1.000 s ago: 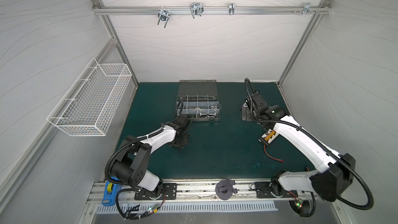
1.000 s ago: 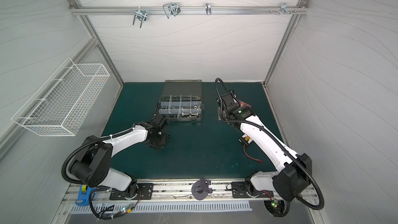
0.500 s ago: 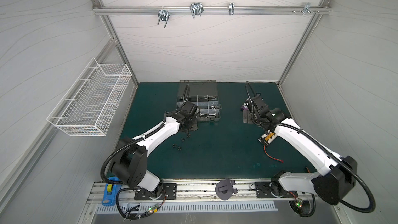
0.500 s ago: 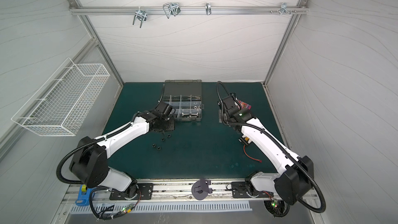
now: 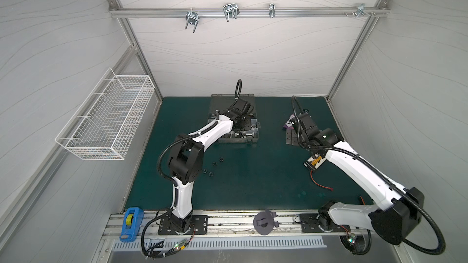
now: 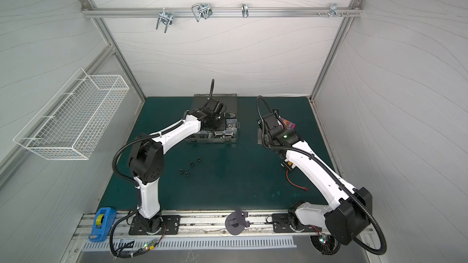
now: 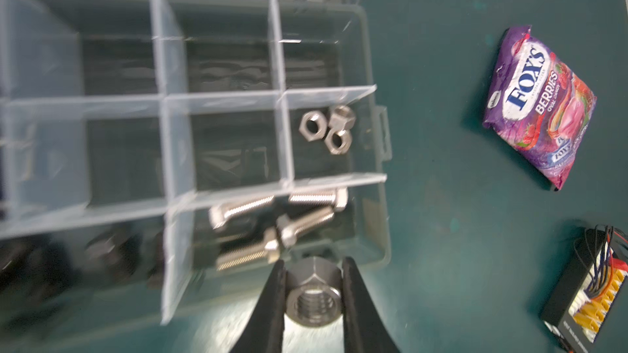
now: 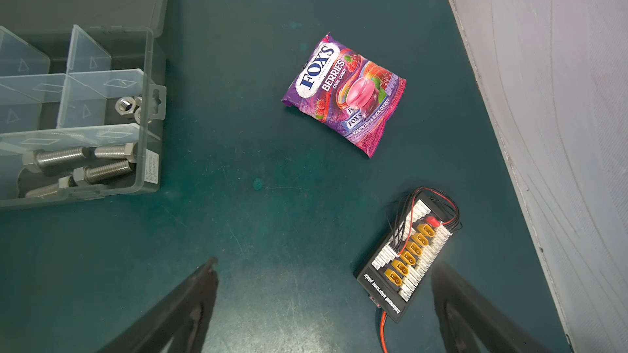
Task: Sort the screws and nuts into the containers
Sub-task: 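Close the left gripper on the silver hex nut and lift it, then carry the silver nut with the left gripper into the silver-nut compartment and release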
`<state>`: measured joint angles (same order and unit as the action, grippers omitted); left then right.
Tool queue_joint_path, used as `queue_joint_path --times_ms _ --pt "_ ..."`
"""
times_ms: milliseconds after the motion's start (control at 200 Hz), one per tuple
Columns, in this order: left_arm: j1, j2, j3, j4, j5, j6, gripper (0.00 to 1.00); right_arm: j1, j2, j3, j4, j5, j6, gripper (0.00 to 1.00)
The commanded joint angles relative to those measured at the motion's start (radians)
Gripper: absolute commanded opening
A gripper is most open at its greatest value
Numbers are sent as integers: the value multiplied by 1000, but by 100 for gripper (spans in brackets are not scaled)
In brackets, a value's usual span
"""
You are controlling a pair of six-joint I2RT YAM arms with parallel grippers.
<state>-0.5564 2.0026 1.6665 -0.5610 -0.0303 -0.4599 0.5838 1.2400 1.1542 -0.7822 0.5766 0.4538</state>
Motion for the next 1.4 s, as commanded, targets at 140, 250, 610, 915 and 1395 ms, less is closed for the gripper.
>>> queue_joint_path --times_ms 140,250,610,915,1395 --pt "-14 163 219 -8 19 31 4 -4 -57 -32 6 -23 36 99" --pt "-14 190 242 4 9 31 4 -4 -65 -43 6 -28 39 99" --pt "-13 308 364 -42 -58 65 4 -2 -64 -63 14 -46 48 99" --pt "-13 365 431 -86 -92 81 11 -3 -63 -85 24 -64 50 99" --pt "-13 273 375 -79 -126 101 51 0 -51 -88 37 -96 48 99"
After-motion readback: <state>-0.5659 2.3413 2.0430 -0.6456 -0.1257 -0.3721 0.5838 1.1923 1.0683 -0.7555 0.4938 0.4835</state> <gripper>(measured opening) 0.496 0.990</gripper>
